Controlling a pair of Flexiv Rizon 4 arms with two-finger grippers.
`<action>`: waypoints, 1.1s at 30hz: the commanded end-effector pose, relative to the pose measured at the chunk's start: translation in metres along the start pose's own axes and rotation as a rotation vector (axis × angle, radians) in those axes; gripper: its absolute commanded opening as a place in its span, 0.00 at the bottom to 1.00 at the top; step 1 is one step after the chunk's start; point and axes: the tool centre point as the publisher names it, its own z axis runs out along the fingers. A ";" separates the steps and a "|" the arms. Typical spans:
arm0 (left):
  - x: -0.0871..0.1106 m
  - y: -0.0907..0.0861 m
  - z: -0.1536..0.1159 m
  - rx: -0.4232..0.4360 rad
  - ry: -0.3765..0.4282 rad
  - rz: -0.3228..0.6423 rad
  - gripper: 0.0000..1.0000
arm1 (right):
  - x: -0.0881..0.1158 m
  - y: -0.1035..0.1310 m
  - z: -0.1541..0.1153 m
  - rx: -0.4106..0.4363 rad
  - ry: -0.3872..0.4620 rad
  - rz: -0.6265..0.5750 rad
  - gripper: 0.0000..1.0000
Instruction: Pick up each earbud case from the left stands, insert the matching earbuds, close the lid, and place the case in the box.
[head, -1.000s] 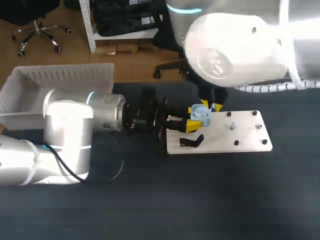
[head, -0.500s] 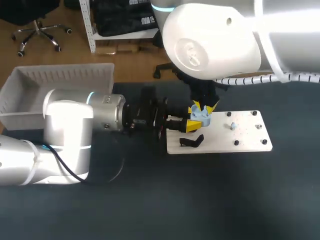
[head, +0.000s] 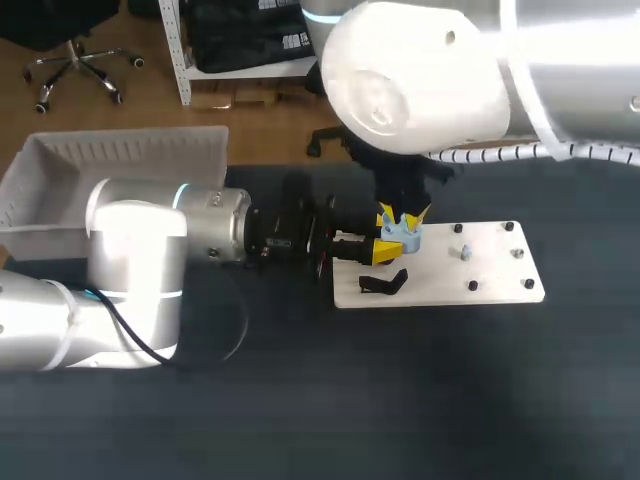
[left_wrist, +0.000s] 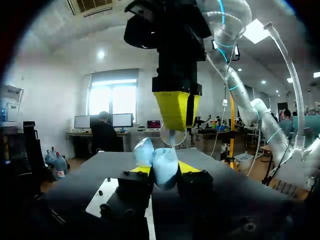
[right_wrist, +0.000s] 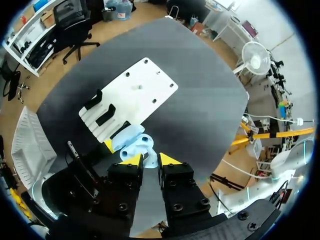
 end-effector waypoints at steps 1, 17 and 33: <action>0.001 0.001 0.000 0.001 -0.002 0.001 0.00 | -0.002 0.004 0.005 0.004 0.004 0.003 0.00; 0.001 0.001 0.000 0.001 -0.002 0.001 0.00 | -0.006 0.001 0.005 -0.014 0.012 0.014 0.00; 0.001 0.001 0.000 0.001 -0.002 0.001 0.00 | -0.005 0.005 0.007 -0.014 0.020 0.008 0.00</action>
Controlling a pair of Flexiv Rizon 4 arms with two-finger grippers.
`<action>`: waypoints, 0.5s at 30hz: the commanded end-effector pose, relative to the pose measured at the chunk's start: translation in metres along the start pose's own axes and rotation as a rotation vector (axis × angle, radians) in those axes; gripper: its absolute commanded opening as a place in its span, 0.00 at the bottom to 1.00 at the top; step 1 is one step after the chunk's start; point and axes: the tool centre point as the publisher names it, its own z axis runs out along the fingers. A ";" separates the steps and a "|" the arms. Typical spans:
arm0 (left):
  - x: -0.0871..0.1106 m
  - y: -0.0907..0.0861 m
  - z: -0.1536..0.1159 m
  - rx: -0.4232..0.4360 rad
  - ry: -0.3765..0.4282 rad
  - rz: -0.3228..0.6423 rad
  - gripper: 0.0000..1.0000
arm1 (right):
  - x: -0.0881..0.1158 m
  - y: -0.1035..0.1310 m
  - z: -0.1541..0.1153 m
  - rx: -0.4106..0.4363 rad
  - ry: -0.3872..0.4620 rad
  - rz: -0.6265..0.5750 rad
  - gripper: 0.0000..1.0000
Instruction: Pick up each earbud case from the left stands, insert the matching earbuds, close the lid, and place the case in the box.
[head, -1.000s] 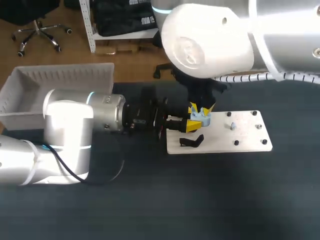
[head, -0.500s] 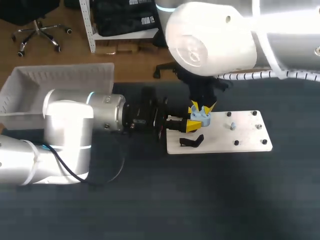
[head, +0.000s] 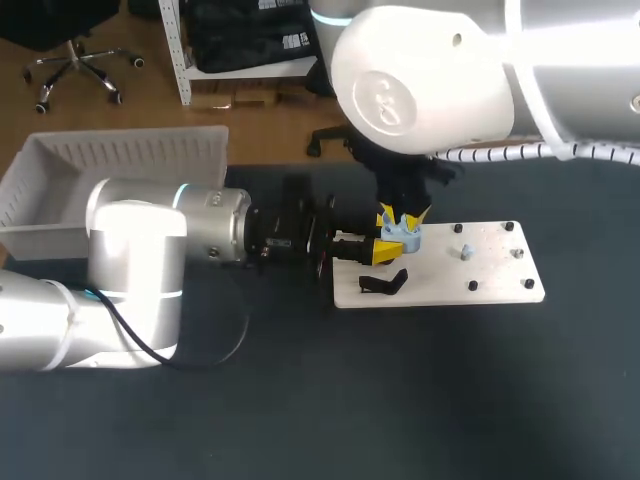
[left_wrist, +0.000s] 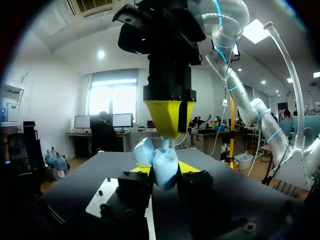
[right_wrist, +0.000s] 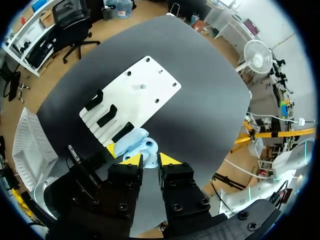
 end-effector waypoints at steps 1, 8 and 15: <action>0.001 0.001 0.000 0.001 -0.002 0.001 0.00 | 0.000 0.000 0.001 -0.001 0.001 0.001 0.00; 0.001 0.001 0.000 0.001 -0.002 0.001 0.00 | -0.001 0.001 0.002 0.009 0.005 0.003 0.00; 0.001 0.001 0.000 0.001 -0.002 0.001 0.00 | -0.001 0.002 0.006 0.023 0.003 0.007 0.00</action>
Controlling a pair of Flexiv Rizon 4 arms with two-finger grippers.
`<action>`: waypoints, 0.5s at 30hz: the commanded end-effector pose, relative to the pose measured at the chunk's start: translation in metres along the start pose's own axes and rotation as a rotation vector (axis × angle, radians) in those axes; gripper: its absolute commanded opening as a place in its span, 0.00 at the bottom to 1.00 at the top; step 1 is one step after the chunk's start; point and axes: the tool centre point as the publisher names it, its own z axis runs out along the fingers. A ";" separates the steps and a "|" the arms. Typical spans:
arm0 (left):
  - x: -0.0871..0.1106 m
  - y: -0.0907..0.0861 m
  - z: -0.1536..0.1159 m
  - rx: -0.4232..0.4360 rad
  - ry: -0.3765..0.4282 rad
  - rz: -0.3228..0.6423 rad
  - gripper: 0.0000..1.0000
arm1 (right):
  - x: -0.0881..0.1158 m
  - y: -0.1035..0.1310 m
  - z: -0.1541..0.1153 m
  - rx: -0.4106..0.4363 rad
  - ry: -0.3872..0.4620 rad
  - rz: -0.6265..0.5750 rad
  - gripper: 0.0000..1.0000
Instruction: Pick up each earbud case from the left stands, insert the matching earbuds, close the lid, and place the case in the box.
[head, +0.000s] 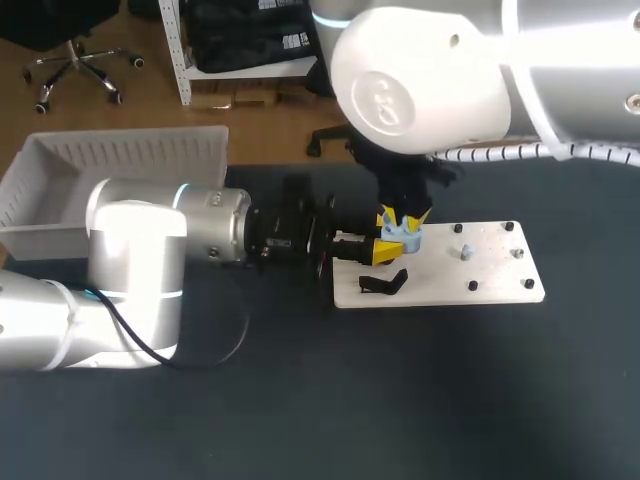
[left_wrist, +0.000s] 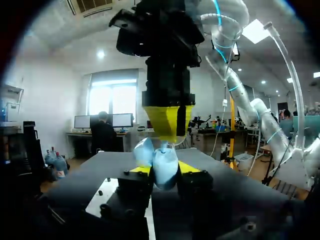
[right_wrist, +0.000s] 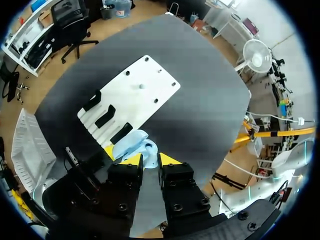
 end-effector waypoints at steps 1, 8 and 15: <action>0.001 0.001 0.000 0.001 -0.002 0.001 0.00 | 0.001 0.003 0.002 0.011 -0.001 0.003 0.00; 0.001 0.001 0.000 0.001 -0.002 0.001 0.00 | 0.001 0.005 0.006 0.030 0.000 0.007 0.00; 0.001 0.001 0.000 0.001 -0.002 0.001 0.00 | 0.002 0.008 0.011 0.036 0.015 0.006 0.00</action>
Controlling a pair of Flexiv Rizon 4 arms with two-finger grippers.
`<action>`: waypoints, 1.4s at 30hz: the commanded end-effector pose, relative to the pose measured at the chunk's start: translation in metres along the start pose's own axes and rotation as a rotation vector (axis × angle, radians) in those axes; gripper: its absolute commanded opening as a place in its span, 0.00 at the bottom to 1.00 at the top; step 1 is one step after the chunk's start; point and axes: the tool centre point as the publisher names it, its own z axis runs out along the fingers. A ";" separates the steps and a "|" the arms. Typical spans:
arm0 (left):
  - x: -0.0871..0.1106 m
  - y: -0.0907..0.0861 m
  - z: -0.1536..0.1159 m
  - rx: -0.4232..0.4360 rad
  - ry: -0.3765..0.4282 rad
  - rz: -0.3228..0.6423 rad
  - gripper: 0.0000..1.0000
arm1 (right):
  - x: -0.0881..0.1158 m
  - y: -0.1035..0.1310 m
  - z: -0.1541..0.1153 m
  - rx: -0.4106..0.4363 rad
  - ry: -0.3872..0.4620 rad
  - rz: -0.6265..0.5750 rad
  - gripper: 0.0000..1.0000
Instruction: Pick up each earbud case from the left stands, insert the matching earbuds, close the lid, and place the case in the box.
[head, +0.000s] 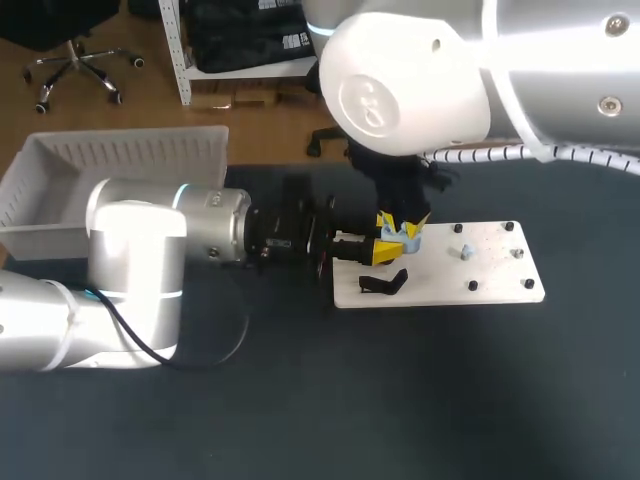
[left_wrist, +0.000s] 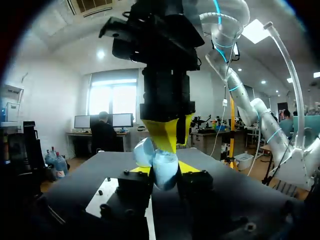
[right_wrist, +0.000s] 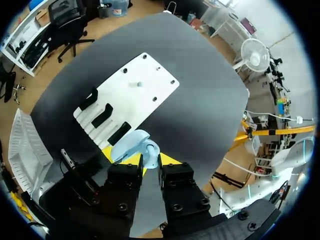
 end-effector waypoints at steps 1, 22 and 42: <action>0.000 0.001 0.000 0.001 -0.003 0.001 0.00 | 0.000 0.004 0.001 0.008 0.004 0.000 0.00; 0.000 0.001 0.000 0.001 -0.003 0.001 0.00 | 0.009 -0.032 -0.037 -0.130 0.038 -0.006 0.47; 0.000 0.001 0.000 0.001 -0.003 0.001 0.00 | 0.014 -0.032 -0.013 -0.088 0.081 -0.031 0.95</action>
